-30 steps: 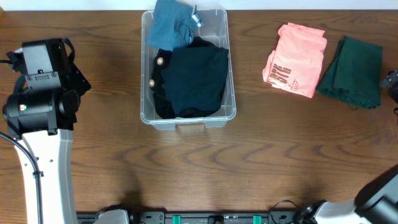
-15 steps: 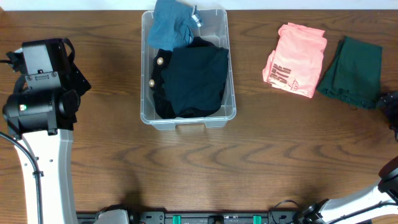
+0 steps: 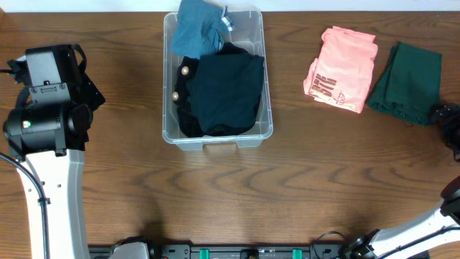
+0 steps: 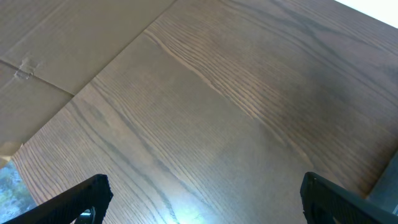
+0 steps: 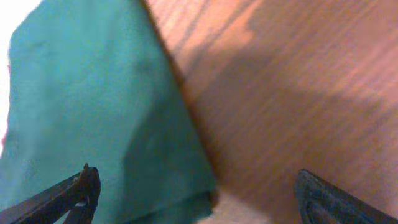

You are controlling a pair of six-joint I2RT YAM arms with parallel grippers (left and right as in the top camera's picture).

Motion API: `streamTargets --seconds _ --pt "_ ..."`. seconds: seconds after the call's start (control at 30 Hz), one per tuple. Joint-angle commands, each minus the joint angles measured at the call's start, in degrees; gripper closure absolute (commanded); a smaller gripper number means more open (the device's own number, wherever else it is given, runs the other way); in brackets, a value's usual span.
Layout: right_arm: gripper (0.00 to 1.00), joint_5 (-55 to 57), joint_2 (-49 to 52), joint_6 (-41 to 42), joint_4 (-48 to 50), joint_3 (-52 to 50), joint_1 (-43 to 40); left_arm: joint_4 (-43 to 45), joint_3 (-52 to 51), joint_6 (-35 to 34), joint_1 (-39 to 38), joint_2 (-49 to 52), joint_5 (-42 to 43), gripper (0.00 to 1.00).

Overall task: Pack container
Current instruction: 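Reach the right gripper to the dark green cloth and grasp it, then lift the green cloth with the right gripper and carry it over the bin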

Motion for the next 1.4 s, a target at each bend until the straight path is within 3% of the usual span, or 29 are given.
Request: streamTargets --seconds 0.0,0.4,0.57,0.7,0.8,1.03,1.23,1.37 --pt "0.02 -5.81 2.62 1.9 -1.07 -0.39 2.49 -0.26 0.33 -0.35 0.28 0.07 -0.31 0.02" --pt "0.07 -12.02 2.62 6.43 -0.63 -0.39 8.5 -0.26 0.33 -0.35 0.28 0.07 -0.31 0.02" --pt "0.25 -13.94 2.62 8.35 0.0 -0.39 9.49 -0.26 0.33 -0.35 0.28 0.07 -0.28 0.02" --pt "0.56 -14.19 2.6 9.88 -0.07 -0.39 9.44 -0.26 0.33 -0.35 0.28 0.07 -0.31 0.02" --pt "0.71 -15.54 2.16 11.43 0.07 -0.39 9.33 -0.26 0.33 -0.35 0.28 0.07 -0.31 0.02" --pt "0.85 -18.93 -4.7 12.04 0.0 -0.39 9.35 -0.26 0.33 -0.35 0.28 0.07 -0.31 0.02" --pt "0.96 -19.69 -18.95 12.17 0.04 -0.39 9.92 -0.26 0.33 -0.35 0.28 0.07 -0.31 0.02" --pt "0.99 -19.52 -28.76 13.81 1.79 -0.39 11.47 -0.26 0.33 -0.35 0.28 0.07 -0.31 0.02"
